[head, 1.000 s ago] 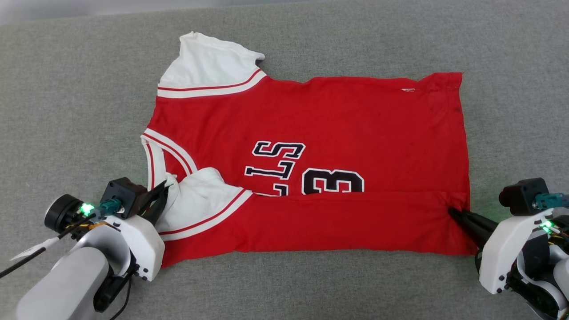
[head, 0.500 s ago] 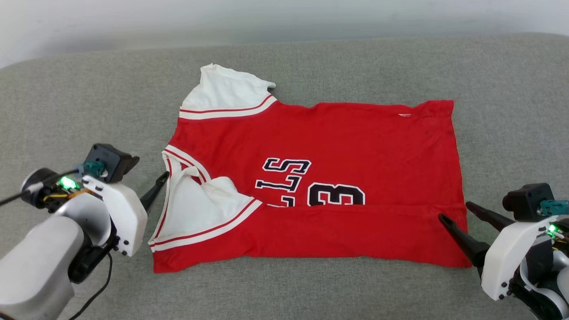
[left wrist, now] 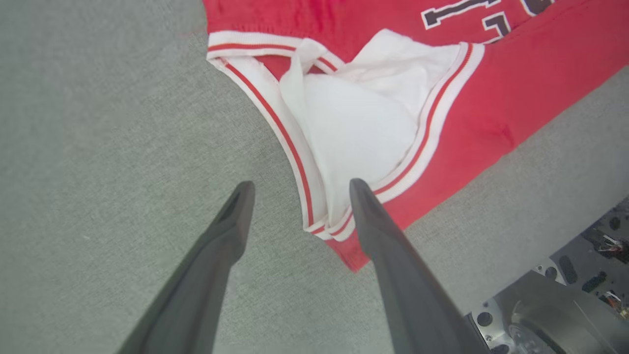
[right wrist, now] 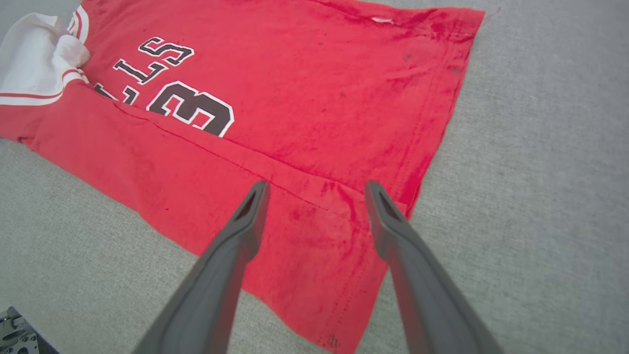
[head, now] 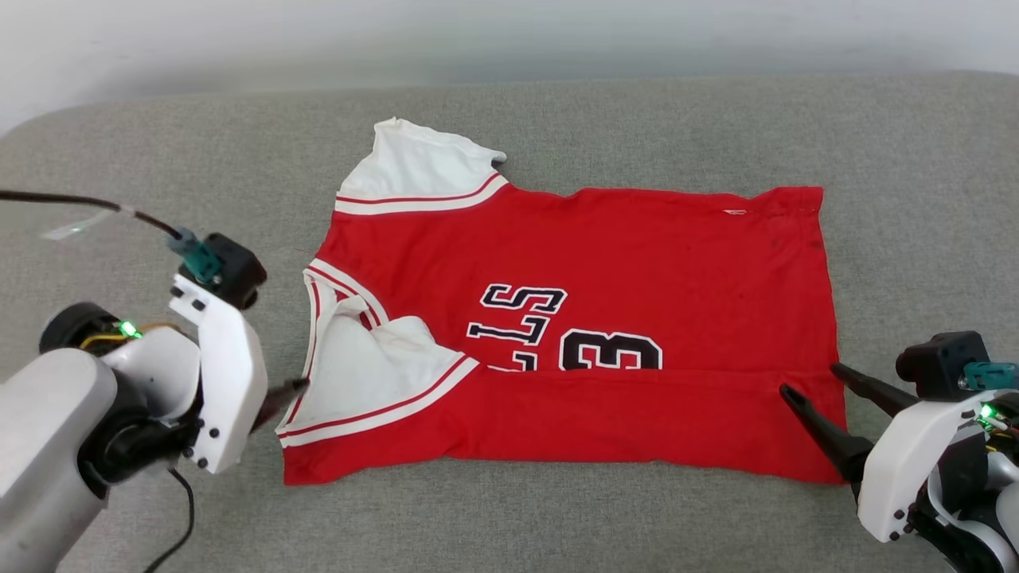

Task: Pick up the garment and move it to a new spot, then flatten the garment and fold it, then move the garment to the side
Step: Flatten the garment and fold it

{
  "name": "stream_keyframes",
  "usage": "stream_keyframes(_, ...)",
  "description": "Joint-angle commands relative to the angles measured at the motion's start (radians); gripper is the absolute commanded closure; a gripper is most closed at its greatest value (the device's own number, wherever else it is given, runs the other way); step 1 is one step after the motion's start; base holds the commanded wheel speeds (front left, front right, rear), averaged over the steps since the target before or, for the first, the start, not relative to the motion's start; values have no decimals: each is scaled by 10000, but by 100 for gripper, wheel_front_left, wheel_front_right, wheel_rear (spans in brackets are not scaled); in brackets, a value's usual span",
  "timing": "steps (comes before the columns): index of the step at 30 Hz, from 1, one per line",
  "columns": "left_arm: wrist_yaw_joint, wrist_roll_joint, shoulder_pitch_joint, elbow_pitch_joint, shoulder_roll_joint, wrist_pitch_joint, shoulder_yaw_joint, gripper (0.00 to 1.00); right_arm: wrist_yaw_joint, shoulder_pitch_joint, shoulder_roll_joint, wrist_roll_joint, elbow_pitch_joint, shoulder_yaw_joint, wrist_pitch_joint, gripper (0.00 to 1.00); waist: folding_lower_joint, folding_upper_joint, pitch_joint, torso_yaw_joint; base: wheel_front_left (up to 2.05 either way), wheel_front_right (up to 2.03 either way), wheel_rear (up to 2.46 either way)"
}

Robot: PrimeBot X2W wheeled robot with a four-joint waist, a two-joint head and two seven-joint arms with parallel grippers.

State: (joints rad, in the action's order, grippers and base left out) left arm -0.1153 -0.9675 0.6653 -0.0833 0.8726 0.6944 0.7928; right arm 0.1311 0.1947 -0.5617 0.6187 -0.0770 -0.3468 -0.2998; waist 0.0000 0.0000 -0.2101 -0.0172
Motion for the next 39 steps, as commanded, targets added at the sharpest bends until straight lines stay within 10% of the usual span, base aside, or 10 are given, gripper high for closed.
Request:
stream_keyframes(1, -29, -159, 101, 60, -9, 243, 68, 0, -7, 56, 55, -66, 53, 4, -11, 0, 0, 0, -60, 15, 0, 0, 0)
stream_keyframes(19, -114, -903, -416, -1680, -758, 1605, 1274, 0, -7, 1193, 110, -38, -100, -651, -5, 0, 0, 0, -847, 478, 0, 0, 0)
stream_keyframes(20, -103, -899, -405, -1773, -810, 1599, 1347, 5, -7, 1261, 74, -13, -109, -667, -18, 0, 0, 0, -854, 488, 0, 0, 0)
stream_keyframes(21, -111, -878, -377, -1843, -840, 1565, 1404, 74, -7, 1344, 19, -1, -99, -669, -23, 0, 0, 0, -853, 491, 0, 0, 0)
stream_keyframes(22, -117, -882, -334, -1919, -847, 1531, 1444, 100, -7, 1438, -37, -5, -80, -657, -12, 0, 0, 0, -847, 493, 0, 0, 0)
stream_keyframes(31, -123, -1185, 242, -1563, -579, 918, 1392, 100, -7, 2849, -1465, 197, 630, -1276, -1302, 0, 0, 0, -445, 449, 0, 0, 0)
stream_keyframes(39, -125, -1298, 613, -777, -319, 679, 1625, 100, -7, 3967, -2892, 1998, 982, -2218, -4787, 0, 0, 0, -224, 295, 0, 0, 0)
